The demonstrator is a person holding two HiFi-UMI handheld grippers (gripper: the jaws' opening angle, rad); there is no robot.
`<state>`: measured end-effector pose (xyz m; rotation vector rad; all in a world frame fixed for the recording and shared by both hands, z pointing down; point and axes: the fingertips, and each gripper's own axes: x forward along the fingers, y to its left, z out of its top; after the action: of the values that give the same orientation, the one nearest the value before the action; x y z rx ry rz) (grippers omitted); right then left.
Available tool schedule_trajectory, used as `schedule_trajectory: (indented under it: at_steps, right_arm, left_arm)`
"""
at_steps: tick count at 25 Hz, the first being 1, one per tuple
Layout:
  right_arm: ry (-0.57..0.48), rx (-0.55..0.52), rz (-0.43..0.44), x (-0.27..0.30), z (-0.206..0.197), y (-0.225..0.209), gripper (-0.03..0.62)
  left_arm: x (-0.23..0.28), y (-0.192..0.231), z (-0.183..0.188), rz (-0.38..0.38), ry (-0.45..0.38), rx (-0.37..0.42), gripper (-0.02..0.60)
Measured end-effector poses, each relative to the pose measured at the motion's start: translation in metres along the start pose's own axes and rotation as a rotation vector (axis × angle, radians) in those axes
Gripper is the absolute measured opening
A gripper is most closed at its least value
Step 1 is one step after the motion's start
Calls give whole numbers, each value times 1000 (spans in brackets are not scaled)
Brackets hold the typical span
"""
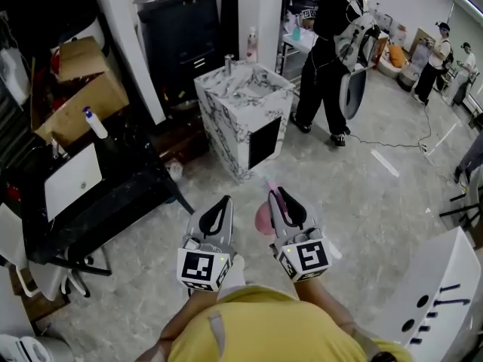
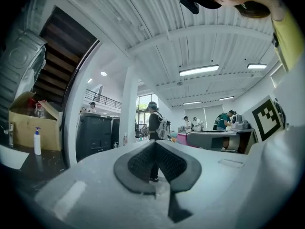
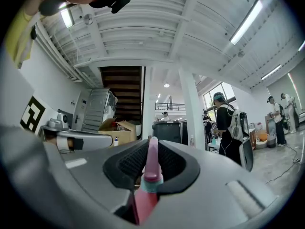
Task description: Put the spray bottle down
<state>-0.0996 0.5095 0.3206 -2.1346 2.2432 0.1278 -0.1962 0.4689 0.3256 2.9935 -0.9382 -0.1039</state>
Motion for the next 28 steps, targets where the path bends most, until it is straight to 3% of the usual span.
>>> schedule_trajectory:
  at_steps: [7, 18, 28]
  right_arm:
    - [24, 7, -10, 66, -19, -30, 64]
    - [15, 11, -64, 219, -28, -86, 64]
    - [12, 20, -85, 306, -44, -111, 64]
  left_arm:
    - [64, 42, -11, -28, -4, -14, 2]
    - [191, 150, -8, -73, -22, -11, 2]
    - [260, 211, -22, -95, -5, -5, 2]
